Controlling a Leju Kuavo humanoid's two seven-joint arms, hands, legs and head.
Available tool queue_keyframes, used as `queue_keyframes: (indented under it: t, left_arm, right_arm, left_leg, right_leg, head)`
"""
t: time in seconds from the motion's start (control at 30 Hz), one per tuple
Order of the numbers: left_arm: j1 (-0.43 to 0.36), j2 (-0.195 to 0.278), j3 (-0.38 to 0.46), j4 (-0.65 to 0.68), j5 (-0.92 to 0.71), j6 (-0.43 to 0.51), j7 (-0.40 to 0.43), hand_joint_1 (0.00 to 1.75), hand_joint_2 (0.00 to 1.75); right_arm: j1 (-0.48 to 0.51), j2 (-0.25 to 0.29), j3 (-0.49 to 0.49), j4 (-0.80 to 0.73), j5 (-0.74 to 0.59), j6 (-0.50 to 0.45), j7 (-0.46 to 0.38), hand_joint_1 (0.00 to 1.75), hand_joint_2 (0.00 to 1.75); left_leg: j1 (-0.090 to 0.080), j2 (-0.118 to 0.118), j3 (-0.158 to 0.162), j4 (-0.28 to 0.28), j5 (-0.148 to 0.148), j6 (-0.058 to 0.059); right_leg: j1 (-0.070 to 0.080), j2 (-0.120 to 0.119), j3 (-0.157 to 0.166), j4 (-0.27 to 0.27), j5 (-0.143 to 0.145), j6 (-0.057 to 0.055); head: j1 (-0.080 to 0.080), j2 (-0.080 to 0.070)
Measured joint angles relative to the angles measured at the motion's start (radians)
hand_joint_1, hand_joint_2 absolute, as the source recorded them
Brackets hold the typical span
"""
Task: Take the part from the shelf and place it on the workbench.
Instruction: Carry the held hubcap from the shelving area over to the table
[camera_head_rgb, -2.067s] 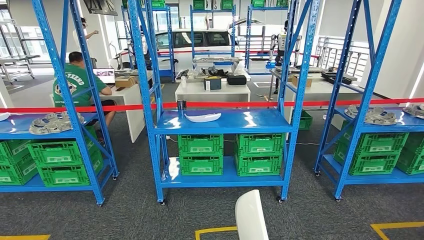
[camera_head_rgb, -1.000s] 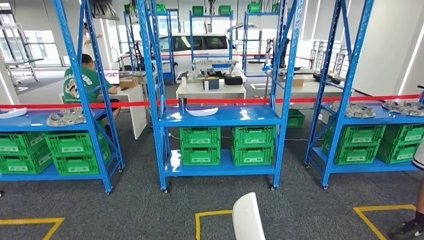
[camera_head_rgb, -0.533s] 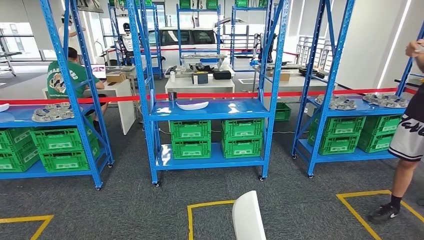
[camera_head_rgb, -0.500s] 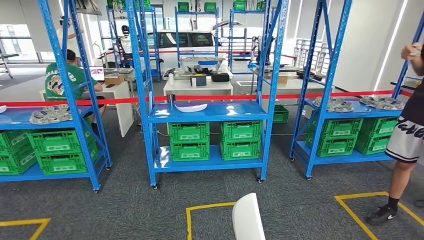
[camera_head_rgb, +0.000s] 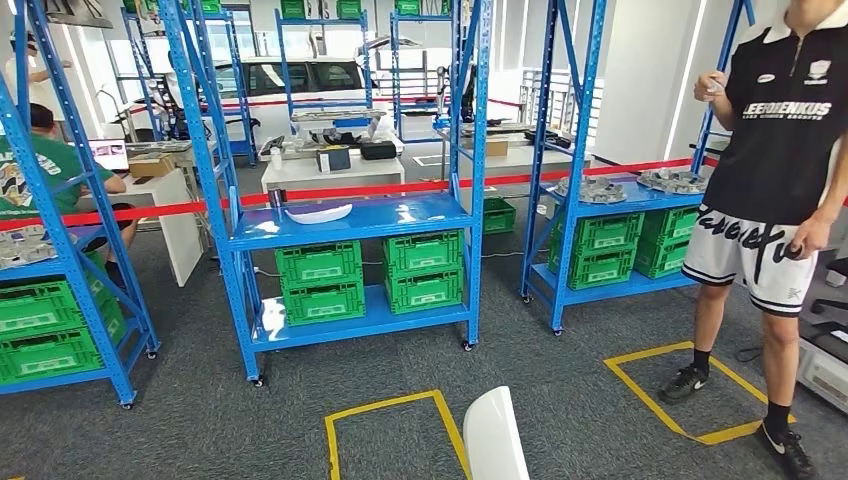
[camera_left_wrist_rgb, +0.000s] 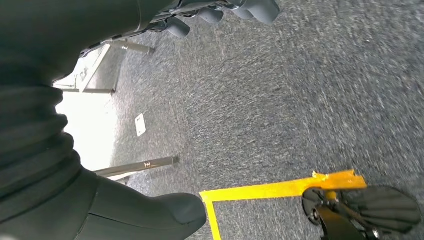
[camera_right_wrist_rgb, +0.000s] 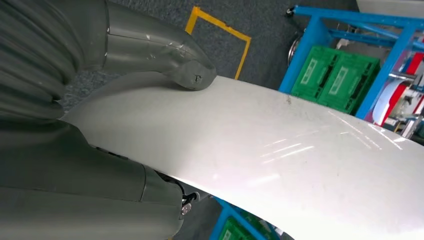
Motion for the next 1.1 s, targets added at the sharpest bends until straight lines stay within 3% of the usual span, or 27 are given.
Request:
queue_keyframes:
  t: [0.07,0.13,0.17,0.2,0.27,0.3,0.33,0.4,0.47,0.53,0.6,0.63,0.67,0.7,0.73,0.8,0.87,0.9,0.97,1.03,1.1]
  left_arm:
    - [0.001,-0.002,0.000,0.000,0.000,0.000,0.000,0.00,1.75]
    - [0.004,-0.003,0.000,0.001,0.000,0.000,0.000,0.00,1.75]
    - [0.007,-0.003,0.001,0.001,0.000,0.000,0.000,0.00,1.75]
    - [0.009,-0.003,0.001,0.001,0.000,0.000,0.000,0.00,1.75]
    - [0.011,-0.002,0.001,0.001,0.000,0.000,0.000,0.00,1.75]
    - [0.011,-0.002,0.001,0.001,0.000,0.000,0.000,0.00,1.75]
    - [0.011,-0.002,0.001,0.001,0.000,0.000,0.000,0.00,1.75]
    - [0.010,-0.002,0.001,0.001,0.000,-0.001,-0.002,0.00,1.75]
    - [0.009,-0.003,0.001,0.001,0.000,-0.002,-0.007,0.00,1.75]
    - [0.009,-0.004,0.002,0.000,0.000,-0.002,-0.015,0.00,1.75]
    - [0.012,-0.003,0.002,0.000,0.001,-0.002,-0.021,0.00,1.75]
    - [0.013,-0.002,0.002,0.000,0.002,-0.002,-0.023,0.00,1.75]
    - [0.013,-0.002,0.002,0.000,0.002,-0.002,-0.025,0.00,1.75]
    - [0.013,-0.002,0.002,0.000,0.003,-0.002,-0.026,0.00,1.75]
    - [0.013,-0.003,0.002,0.000,0.003,-0.002,-0.026,0.00,1.75]
    - [0.013,-0.004,0.002,0.000,0.003,-0.002,-0.026,0.00,1.75]
    - [0.012,-0.004,0.002,0.000,0.000,-0.004,-0.026,0.00,1.75]
    - [0.011,-0.004,0.002,0.000,-0.003,-0.005,-0.026,0.00,1.75]
    - [0.010,-0.004,0.002,-0.001,-0.009,-0.008,-0.025,0.00,1.75]
    - [0.008,-0.004,0.002,-0.001,-0.015,-0.011,-0.025,0.00,1.75]
    - [0.009,-0.006,0.002,0.000,-0.018,-0.013,-0.025,0.00,1.75]
  right_arm:
    - [0.000,0.000,-0.001,0.000,0.000,0.000,0.000,1.75,1.75]
    - [0.001,0.000,-0.002,0.000,0.000,0.001,0.000,1.75,1.75]
    - [0.002,0.000,-0.002,0.000,0.000,0.001,0.000,1.75,1.75]
    - [0.003,0.000,-0.002,0.000,0.000,0.001,0.000,1.75,1.75]
    - [0.004,0.000,-0.003,0.001,0.000,0.001,0.000,1.75,1.75]
    - [0.004,0.000,-0.003,0.001,0.000,0.001,0.000,1.75,1.75]
    - [0.003,0.000,-0.003,0.000,0.000,0.001,0.001,1.75,1.75]
    - [0.004,0.000,-0.003,-0.002,0.001,0.003,0.004,1.75,1.75]
    - [0.009,0.000,-0.003,-0.006,0.004,0.006,0.010,1.75,1.75]
    - [0.011,0.000,-0.003,-0.009,0.006,0.010,0.012,1.75,1.75]
    - [0.010,0.000,-0.003,-0.011,0.007,0.015,0.012,1.75,1.75]
    - [0.010,0.000,-0.002,-0.012,0.008,0.019,0.011,1.75,1.75]
    - [0.011,0.000,-0.002,-0.012,0.008,0.022,0.010,1.75,1.75]
    - [0.011,-0.001,-0.002,-0.012,0.008,0.024,0.010,1.75,1.75]
    - [0.011,-0.001,-0.002,-0.012,0.008,0.025,0.009,1.75,1.75]
    - [0.009,-0.002,-0.003,-0.012,0.008,0.025,0.009,1.75,1.75]
    - [0.008,-0.002,-0.003,-0.013,0.008,0.023,0.010,1.75,1.75]
    - [0.009,-0.002,-0.003,-0.015,0.008,0.021,0.012,1.75,1.75]
    - [0.015,-0.002,-0.006,-0.020,0.011,0.018,0.019,1.75,1.75]
    - [0.020,-0.002,-0.009,-0.027,0.015,0.017,0.025,1.75,1.75]
    - [0.023,-0.001,-0.010,-0.033,0.017,0.018,0.028,1.75,1.75]
  left_leg:
    - [0.004,-0.051,-0.038,0.086,-0.053,-0.010]
    - [0.006,-0.081,-0.097,0.216,-0.112,-0.014]
    - [0.006,-0.085,-0.115,0.254,-0.120,-0.015]
    - [0.006,-0.087,-0.117,0.257,-0.107,-0.015]
    - [0.008,-0.102,-0.070,0.155,-0.038,-0.011]
    - [0.009,-0.122,-0.039,0.088,-0.011,-0.009]
    - [0.010,-0.141,-0.015,0.033,0.007,-0.006]
    - [0.009,-0.157,0.002,-0.008,0.008,0.001]
    - [0.009,-0.137,0.003,-0.014,0.014,0.014]
    - [0.012,-0.113,0.004,-0.021,0.021,0.029]
    - [0.011,-0.087,0.002,-0.023,0.023,0.036]
    - [0.010,-0.073,0.000,-0.023,0.023,0.037]
    - [0.010,-0.059,0.000,-0.022,0.022,0.037]
    - [0.009,-0.046,-0.001,-0.021,0.022,0.037]
    - [0.010,-0.033,-0.001,-0.020,0.020,0.035]
    - [0.009,-0.009,0.000,-0.015,0.015,0.030]
    - [0.004,0.009,0.003,-0.008,0.008,0.019]
    - [0.002,0.018,0.004,-0.008,0.006,0.013]
    - [0.003,0.032,0.010,-0.010,0.003,0.001]
    - [0.007,0.001,0.002,0.014,-0.020,-0.011]
    - [0.009,-0.058,-0.041,0.117,-0.082,-0.018]
  right_leg:
    - [-0.007,0.018,-0.002,-0.005,0.008,-0.009]
    - [-0.008,0.039,-0.007,-0.004,0.011,-0.012]
    - [-0.008,0.052,-0.008,-0.003,0.012,-0.012]
    - [-0.008,0.065,-0.009,-0.001,0.013,-0.012]
    - [-0.009,0.090,-0.009,0.003,0.014,-0.008]
    - [-0.008,0.101,-0.011,0.005,0.014,-0.004]
    - [-0.007,0.112,-0.015,0.008,0.015,0.001]
    - [-0.008,0.131,-0.024,0.010,0.019,0.014]
    - [-0.011,0.140,-0.032,0.009,0.024,0.028]
    - [-0.010,0.103,-0.054,0.048,-0.001,0.038]
    - [-0.009,0.055,-0.107,0.162,-0.065,0.045]
    - [-0.011,0.046,-0.139,0.230,-0.095,0.049]
    - [-0.012,0.042,-0.160,0.278,-0.109,0.051]
    - [-0.013,0.039,-0.165,0.292,-0.106,0.053]
    - [-0.014,0.034,-0.148,0.264,-0.084,0.054]
    - [-0.014,-0.003,-0.074,0.127,-0.027,0.050]
    - [-0.010,-0.035,-0.025,0.030,0.001,0.040]
    - [-0.007,-0.038,-0.021,0.018,0.001,0.033]
    - [-0.007,-0.015,-0.023,0.016,0.005,0.020]
    - [-0.012,0.007,-0.022,0.010,0.011,0.007]
    - [-0.015,0.028,-0.023,0.008,0.016,-0.001]
  head:
    - [0.000,0.000]
    - [0.000,0.000]
    - [0.000,0.000]
    - [0.000,0.000]
    - [0.000,0.000]
    - [0.000,0.000]
    - [0.000,0.000]
    - [0.000,0.000]
    - [0.000,0.000]
    - [0.001,0.000]
    - [0.002,0.000]
    - [0.002,0.000]
    - [0.002,0.000]
    - [0.002,0.000]
    - [0.002,0.000]
    - [0.002,0.000]
    - [0.002,0.000]
    - [0.002,0.000]
    - [0.001,0.000]
    - [0.001,0.000]
    - [0.001,0.000]
